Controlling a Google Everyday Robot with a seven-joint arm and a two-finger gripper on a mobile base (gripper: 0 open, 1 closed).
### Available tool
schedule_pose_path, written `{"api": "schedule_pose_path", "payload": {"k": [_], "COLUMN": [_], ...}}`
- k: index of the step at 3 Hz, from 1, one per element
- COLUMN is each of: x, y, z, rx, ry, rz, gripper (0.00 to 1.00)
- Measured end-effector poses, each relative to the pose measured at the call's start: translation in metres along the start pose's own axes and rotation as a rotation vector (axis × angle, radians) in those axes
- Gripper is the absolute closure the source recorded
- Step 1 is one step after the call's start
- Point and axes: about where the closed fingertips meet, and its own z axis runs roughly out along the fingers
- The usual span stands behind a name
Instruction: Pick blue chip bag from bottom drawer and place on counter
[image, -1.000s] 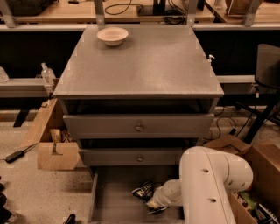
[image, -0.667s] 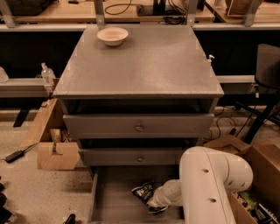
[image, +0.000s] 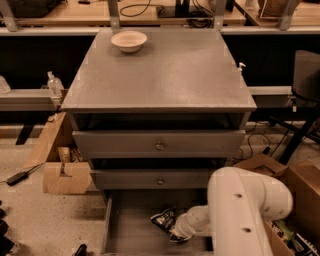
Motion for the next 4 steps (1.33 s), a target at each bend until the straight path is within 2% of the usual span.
{"api": "schedule_pose_path", "payload": {"k": [1,2,3,4], "x": [0.001,-0.011,-0.016,-0.035], "y": [0.01,0.032,0.037,0.042], "z": [-0.043,-0.145,-0.211,-0.315], "rx": [0.015,0.013,-0.012,-0.002], "ry": [-0.055,-0.154,-0.214,-0.263], "rz": [-0.037,-0.169,-0.218,-0.212], "gripper": [1.0,1.0,1.0,1.0]}}
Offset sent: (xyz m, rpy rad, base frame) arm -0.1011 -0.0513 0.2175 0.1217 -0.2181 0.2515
